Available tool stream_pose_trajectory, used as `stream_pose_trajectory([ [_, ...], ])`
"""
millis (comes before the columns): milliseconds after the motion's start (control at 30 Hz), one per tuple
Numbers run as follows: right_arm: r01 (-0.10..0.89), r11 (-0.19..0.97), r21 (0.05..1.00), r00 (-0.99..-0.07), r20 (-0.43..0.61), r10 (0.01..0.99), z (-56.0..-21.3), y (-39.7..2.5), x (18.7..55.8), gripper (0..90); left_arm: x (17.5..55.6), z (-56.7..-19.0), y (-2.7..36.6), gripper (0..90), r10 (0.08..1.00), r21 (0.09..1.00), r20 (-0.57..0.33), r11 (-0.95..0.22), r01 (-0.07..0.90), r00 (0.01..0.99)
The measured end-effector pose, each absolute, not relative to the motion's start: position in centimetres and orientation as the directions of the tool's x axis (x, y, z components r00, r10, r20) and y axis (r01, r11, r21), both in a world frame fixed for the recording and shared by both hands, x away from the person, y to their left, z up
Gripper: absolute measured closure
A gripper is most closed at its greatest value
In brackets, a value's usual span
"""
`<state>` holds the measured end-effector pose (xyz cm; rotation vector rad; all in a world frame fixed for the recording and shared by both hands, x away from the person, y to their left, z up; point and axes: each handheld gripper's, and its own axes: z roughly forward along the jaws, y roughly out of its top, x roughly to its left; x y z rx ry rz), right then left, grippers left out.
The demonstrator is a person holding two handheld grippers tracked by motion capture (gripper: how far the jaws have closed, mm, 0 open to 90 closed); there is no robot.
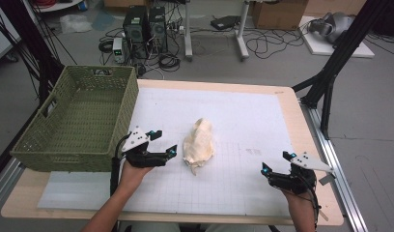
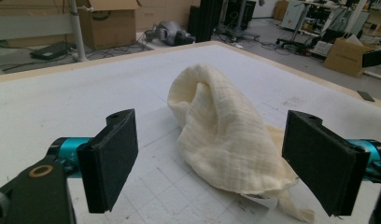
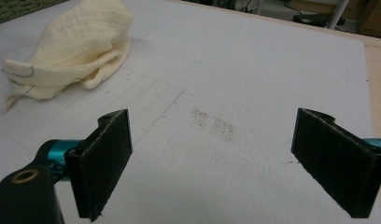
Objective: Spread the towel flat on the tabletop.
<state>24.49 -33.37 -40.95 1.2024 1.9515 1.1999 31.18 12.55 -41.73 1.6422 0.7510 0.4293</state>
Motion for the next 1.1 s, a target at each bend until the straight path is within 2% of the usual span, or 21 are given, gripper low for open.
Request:
stream_pose_trajectory([
  [1100, 0.373, 0.253, 0.893, -0.542, -0.011, 0.840, -41.3, -31.3, 25.0, 11.3, 31.3, -41.8, 14.3, 18.3, 0.736, 0.964, -0.121, -0.071, 0.255, 0.666],
])
